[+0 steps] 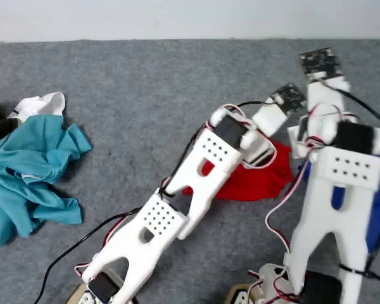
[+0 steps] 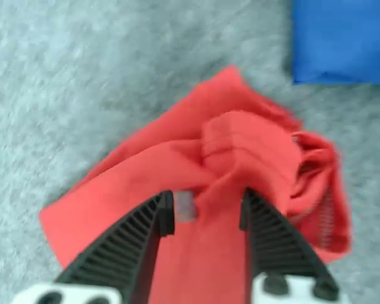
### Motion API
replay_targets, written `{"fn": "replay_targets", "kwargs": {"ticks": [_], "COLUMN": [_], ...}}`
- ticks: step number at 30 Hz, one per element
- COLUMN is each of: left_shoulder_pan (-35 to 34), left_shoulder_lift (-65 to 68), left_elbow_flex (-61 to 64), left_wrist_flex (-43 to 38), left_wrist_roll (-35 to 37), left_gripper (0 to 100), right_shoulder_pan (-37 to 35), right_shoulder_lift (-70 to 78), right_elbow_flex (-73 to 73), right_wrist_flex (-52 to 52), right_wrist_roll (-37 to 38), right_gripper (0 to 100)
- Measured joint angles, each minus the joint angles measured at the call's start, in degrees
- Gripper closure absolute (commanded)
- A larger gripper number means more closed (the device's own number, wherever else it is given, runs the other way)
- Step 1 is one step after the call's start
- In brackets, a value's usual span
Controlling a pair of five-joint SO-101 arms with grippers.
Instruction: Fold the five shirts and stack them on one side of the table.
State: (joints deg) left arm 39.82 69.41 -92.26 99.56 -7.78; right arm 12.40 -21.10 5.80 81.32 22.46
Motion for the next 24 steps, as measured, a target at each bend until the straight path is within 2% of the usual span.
{"fn": "replay_targets", "kwargs": {"ticks": [4, 8, 13, 18, 24], "left_shoulder_pan": [2.90, 4.84, 4.57, 0.79, -5.36], "left_shoulder_lift": [-2.90, -9.41, -22.42, -35.25, -35.08], "left_elbow_flex": [6.68, 21.98, 34.99, 37.80, 42.73], "left_wrist_flex": [0.00, 0.00, 0.00, 0.00, -2.55], "left_wrist_roll": [0.00, 0.00, 0.00, 0.00, 0.00], "left_gripper": [82, 82, 82, 82, 82], "right_shoulder_pan": [5.36, 9.67, 10.90, 10.90, 10.90], "right_shoulder_lift": [-2.64, -4.22, -4.48, -4.48, -4.48], "right_elbow_flex": [0.00, 0.00, 0.00, 0.00, 0.70], "right_wrist_flex": [-0.35, -0.35, -0.35, -0.35, -0.35], "right_wrist_roll": [0.00, 1.49, 2.90, 2.99, 2.99], "right_gripper": [80.5, 80.5, 80.5, 80.5, 80.2]}}
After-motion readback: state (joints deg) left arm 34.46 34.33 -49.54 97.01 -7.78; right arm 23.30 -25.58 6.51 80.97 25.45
